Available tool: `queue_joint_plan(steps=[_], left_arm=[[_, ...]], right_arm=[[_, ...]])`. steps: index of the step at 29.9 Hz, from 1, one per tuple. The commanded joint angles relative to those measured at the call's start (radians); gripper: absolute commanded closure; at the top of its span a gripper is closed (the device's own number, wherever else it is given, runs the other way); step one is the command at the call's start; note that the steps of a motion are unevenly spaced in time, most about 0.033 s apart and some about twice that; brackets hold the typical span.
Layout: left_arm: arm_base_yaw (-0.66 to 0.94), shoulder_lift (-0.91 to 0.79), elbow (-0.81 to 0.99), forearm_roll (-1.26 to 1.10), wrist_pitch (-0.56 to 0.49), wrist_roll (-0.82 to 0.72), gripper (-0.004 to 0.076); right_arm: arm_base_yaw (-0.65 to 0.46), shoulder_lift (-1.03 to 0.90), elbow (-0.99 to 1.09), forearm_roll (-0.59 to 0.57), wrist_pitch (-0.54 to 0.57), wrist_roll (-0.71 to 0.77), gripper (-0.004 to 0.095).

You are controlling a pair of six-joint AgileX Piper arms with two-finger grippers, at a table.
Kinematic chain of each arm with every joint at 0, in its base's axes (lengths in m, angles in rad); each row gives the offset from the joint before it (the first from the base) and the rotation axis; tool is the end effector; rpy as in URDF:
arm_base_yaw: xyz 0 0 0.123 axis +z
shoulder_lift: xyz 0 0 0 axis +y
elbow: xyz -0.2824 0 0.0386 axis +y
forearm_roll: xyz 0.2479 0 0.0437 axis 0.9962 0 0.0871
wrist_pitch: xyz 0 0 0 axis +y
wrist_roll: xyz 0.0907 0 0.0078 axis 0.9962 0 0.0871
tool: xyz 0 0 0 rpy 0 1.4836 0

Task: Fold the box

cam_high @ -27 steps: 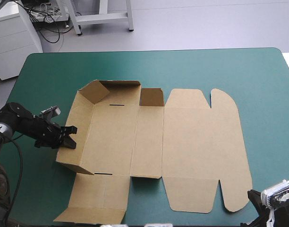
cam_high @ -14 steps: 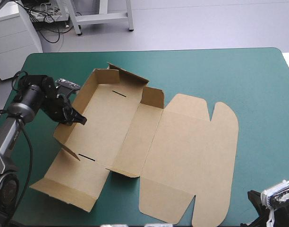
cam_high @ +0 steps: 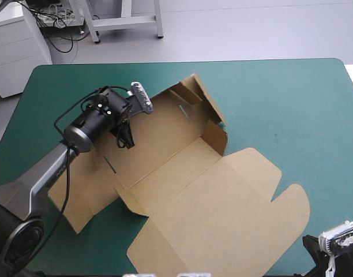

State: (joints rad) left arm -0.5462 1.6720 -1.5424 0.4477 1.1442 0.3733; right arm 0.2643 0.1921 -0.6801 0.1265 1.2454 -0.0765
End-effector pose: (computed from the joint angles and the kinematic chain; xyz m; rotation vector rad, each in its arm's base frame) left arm 0.3201 -0.1526 0.3351 1.3135 2.3286 0.5551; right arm -0.0033 0.0104 0.3136 -0.4002 2.2095 0.2578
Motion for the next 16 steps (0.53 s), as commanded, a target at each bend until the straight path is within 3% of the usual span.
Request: queue_joint_plan(steps=[1,9,16], left_arm=[[-0.086,-0.04,-0.034,0.095,-0.141,0.016,0.0756],[-0.218,-0.044,-0.012,0.298,-0.251,-0.011,0.0756],[-0.307,-0.112,0.158,0.475,-0.359,-0.147,0.0756]], right_arm=[[-0.004,0.014,-0.022,0.006,-0.041,0.002,0.0916],[-0.004,0.014,-0.022,0.006,-0.052,0.002,0.0916],[-0.004,0.014,-0.022,0.006,-0.062,0.002,0.0916]])
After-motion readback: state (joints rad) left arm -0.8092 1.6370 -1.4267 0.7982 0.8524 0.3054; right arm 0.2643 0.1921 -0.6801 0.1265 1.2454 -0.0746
